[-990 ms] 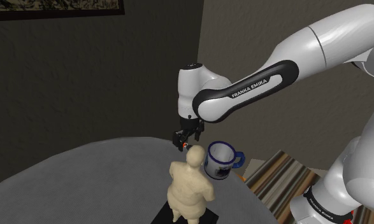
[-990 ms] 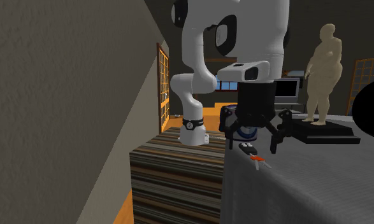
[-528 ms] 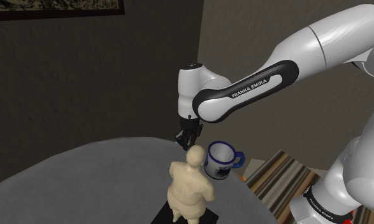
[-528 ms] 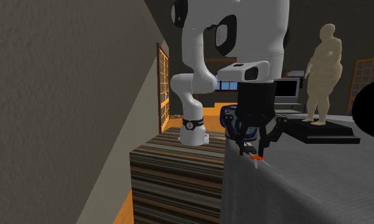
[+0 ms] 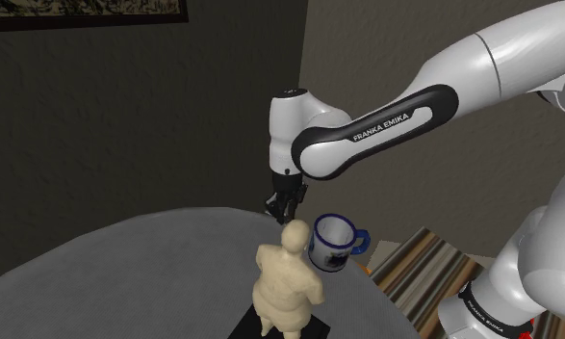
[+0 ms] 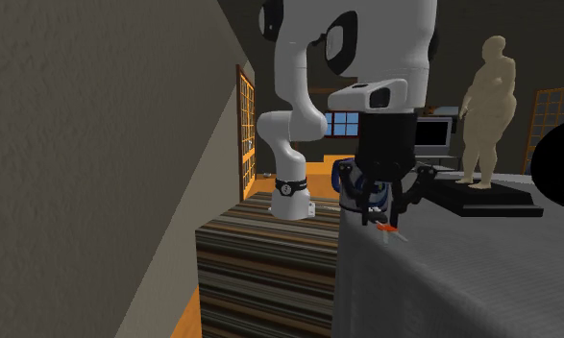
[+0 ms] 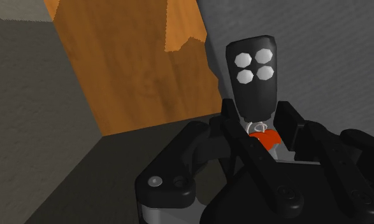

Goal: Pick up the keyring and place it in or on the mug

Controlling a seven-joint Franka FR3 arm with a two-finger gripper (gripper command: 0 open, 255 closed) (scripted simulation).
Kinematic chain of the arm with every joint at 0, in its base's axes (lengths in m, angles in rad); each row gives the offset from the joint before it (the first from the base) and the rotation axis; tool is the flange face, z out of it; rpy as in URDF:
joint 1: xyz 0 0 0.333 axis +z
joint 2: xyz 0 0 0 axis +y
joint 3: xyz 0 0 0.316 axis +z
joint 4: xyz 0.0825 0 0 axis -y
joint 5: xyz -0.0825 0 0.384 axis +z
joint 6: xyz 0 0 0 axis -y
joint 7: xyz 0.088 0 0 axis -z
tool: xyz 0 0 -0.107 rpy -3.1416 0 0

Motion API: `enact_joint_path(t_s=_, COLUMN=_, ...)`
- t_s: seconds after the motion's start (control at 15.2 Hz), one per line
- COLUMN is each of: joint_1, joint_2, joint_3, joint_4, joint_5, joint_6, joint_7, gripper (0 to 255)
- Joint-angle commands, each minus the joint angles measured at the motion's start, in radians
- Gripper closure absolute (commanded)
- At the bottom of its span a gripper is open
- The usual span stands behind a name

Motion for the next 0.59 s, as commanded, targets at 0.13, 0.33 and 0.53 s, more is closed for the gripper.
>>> enact_joint_path(t_s=0.13, joint_1=-0.003, joint_2=-0.028, joint_3=0.002, joint_4=0.026, joint_5=0.013, joint_6=-0.052, joint_7=-0.008, gripper=255)
enact_joint_path(t_s=0.33, joint_1=-0.005, joint_2=-0.047, joint_3=0.003, joint_4=0.046, joint_5=0.021, joint_6=-0.09, joint_7=-0.012, gripper=255)
enact_joint_path(t_s=0.53, joint_1=-0.006, joint_2=-0.064, joint_3=0.003, joint_4=0.068, joint_5=0.028, joint_6=-0.128, joint_7=-0.016, gripper=255)
